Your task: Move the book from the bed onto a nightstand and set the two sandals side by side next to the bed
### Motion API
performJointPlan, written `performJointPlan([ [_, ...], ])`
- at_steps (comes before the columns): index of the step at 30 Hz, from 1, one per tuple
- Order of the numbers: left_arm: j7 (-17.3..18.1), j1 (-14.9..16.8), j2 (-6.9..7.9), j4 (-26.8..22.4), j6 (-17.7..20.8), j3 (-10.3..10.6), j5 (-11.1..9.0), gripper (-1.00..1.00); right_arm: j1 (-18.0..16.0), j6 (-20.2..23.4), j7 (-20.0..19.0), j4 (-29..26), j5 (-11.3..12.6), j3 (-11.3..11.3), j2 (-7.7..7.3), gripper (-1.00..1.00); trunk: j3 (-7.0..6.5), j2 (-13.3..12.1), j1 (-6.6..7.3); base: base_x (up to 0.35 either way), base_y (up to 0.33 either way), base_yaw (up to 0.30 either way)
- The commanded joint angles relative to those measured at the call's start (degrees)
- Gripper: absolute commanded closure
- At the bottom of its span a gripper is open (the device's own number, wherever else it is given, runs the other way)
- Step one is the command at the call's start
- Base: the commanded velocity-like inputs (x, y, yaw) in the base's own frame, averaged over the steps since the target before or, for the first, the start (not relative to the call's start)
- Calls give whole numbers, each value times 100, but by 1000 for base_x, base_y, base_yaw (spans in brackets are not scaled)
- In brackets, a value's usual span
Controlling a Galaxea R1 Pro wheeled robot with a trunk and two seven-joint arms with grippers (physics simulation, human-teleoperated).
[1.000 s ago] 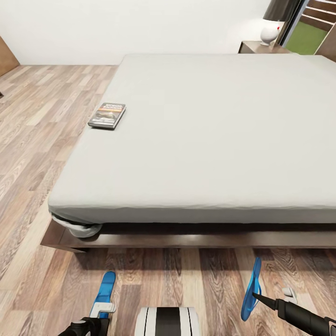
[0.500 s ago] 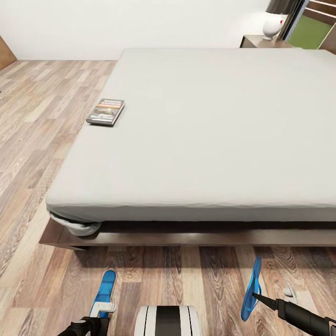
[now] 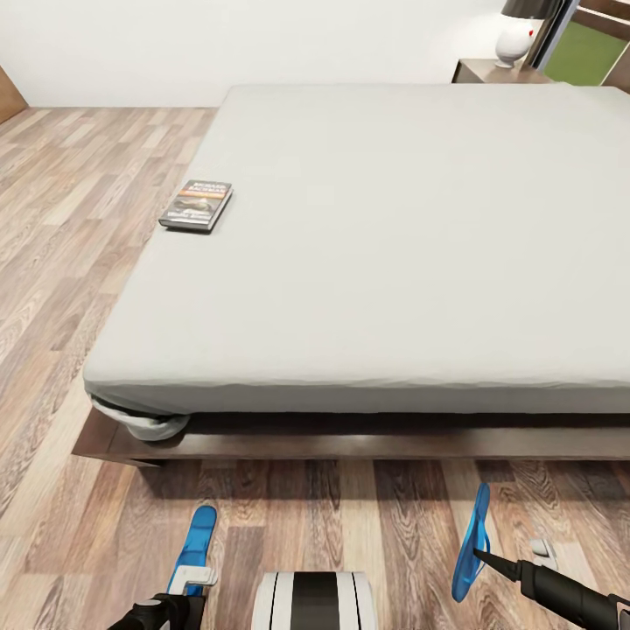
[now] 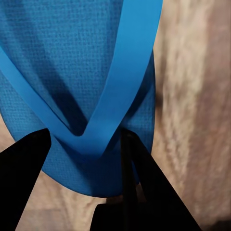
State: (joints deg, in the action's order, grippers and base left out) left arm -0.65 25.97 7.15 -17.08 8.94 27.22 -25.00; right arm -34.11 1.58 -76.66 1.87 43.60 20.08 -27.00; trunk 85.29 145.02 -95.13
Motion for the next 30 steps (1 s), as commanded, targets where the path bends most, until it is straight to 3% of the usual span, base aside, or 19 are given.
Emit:
performJointPlan([
  [1, 5, -4, 6, 3, 29, 47, -92, 100, -8, 18, -24, 18, 52, 49, 2, 100, 4, 1, 0, 0, 0, 0],
  [30, 12, -4, 6, 3, 30, 55, -92, 100, -8, 18, -16, 18, 52, 49, 2, 100, 4, 1, 0, 0, 0, 0],
])
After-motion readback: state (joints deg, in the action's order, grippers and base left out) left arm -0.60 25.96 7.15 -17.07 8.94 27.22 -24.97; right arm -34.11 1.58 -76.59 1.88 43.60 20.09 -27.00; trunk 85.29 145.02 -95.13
